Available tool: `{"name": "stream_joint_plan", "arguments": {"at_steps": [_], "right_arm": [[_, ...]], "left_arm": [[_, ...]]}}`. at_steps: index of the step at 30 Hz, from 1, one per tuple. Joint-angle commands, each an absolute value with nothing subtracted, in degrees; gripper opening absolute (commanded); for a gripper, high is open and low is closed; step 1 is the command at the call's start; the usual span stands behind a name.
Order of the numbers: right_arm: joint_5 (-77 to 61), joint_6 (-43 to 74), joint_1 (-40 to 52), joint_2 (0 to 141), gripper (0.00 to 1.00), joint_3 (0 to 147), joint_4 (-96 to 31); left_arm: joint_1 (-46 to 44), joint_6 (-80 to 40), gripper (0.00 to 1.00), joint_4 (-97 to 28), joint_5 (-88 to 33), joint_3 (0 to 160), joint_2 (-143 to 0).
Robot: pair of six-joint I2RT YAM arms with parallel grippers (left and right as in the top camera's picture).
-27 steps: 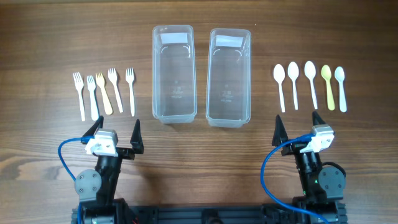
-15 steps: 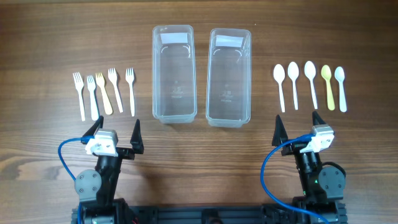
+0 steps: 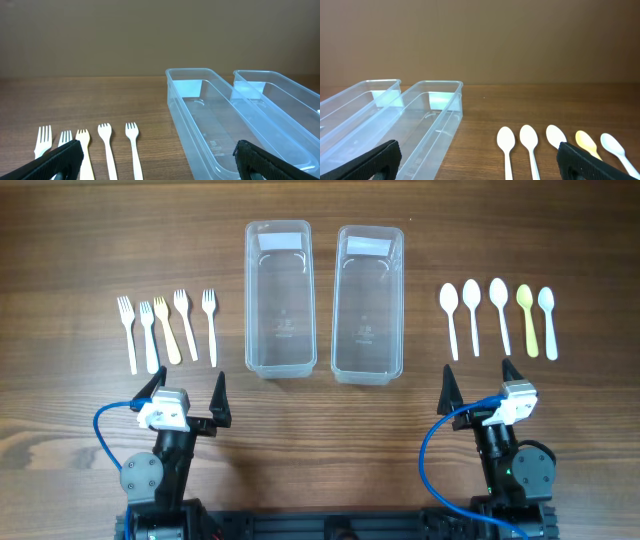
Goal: Pack container
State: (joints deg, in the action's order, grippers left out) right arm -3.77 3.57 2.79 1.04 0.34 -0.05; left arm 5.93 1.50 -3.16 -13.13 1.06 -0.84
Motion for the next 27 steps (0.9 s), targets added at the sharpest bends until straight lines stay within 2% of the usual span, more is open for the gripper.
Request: {"name": "stream_joint_plan", "arguments": {"at_steps": [1,6,10,16,21,27], "right_arm": [[-2.90,2.98,2.55,0.95,1.00,0.32,0.10],[-3.49,3.66,2.55,0.95,1.00,0.32,0.12],[-10.72,6.22,2.55,0.95,1.00,0.80,2.35],[-4.56,7.40,2.55,4.73,1.00,9.52,-3.25],[-0.19,0.71,2.55,20.40,1.00,25.87,-7.46],[0.64,-4.67,2.55,49.80,1.00,53.39,-23.97]], "left_arm": [[5.61,2.79,1.00,-3.11,-12.53,0.32,-0.38],[5.61,2.79,1.00,-3.11,-12.53,0.32,-0.38],[5.61,2.81,1.00,-3.11,-12.53,0.32,-0.38],[5.61,2.79,1.00,-3.11,-12.53,0.32,-0.38],[5.61,2.79,1.00,-3.11,-12.53,0.32,-0.38],[5.61,2.79,1.00,-3.11,-12.53,0.32,-0.38]]}}
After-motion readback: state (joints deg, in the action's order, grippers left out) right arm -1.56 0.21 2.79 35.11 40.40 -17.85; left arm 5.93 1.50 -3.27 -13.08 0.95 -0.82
